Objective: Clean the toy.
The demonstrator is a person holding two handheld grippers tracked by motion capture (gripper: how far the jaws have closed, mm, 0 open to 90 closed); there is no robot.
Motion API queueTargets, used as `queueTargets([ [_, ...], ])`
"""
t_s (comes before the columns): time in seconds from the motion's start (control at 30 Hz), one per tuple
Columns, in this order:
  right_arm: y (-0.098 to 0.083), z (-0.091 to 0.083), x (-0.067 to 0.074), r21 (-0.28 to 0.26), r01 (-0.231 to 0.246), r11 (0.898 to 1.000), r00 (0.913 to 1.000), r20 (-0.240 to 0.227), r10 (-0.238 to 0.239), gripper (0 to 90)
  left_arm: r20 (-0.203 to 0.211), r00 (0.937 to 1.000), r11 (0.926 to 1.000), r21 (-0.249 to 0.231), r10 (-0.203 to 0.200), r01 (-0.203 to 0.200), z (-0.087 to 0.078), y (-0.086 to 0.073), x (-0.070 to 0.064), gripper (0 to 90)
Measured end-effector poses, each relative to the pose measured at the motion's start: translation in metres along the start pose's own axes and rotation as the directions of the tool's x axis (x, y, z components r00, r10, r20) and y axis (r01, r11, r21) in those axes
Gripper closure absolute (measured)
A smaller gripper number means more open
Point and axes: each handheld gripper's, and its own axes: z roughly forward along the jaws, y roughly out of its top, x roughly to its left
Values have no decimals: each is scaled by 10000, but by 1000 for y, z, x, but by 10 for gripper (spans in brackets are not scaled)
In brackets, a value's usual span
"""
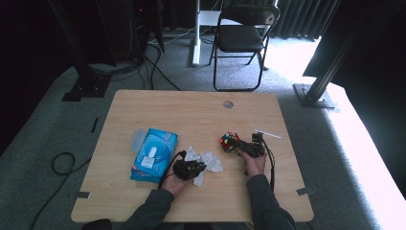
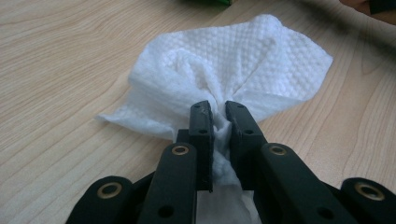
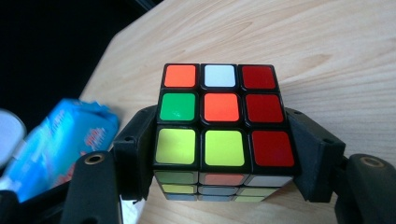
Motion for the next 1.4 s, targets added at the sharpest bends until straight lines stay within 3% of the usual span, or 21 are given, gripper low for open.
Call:
queueTargets([
  [0.07,-1,1,1,43,-120,9999,9999,-116,121,340,-1,10000,10000,-8,5,-5,0,0,0,819],
  [0.13,-2,3,-4,70,-795,9968,9952,-571,798,340,-4,10000,10000,-10,19,-19,0,0,0,819],
  [0.23,-2,3,-10,75,-1193,9928,9891,-856,1195,339,-5,10000,10000,-9,5,-5,0,0,0,819],
  [0.37,0,1,-9,56,-927,9957,9938,-615,928,339,-8,10000,10000,-1,10,-10,0,0,0,819],
  [0.5,1,0,-12,70,-1297,9915,9891,-690,1299,338,-8,10000,10000,-3,8,-8,0,0,-1,819],
  [0.63,1,-1,-13,41,-1259,9920,9902,-604,1259,334,-3,10000,10000,6,14,-14,0,0,-1,818],
  [0.77,1,1,-12,151,-1008,9948,9942,-371,1013,293,-10,10000,10000,-3,8,-8,0,0,0,816],
  [0.83,1,1,-11,109,-933,9956,9952,-293,936,320,-9,10000,10000,-4,2,-2,0,0,0,816],
  [1.17,1,-3,-20,65,-1493,9888,9866,-652,1494,333,0,10000,10000,11,11,-11,0,0,0,816],
  [1.4,3,-6,-23,61,-1414,9899,9899,-30,1414,233,5,10000,10000,16,-3,3,0,-1,-1,816],
])
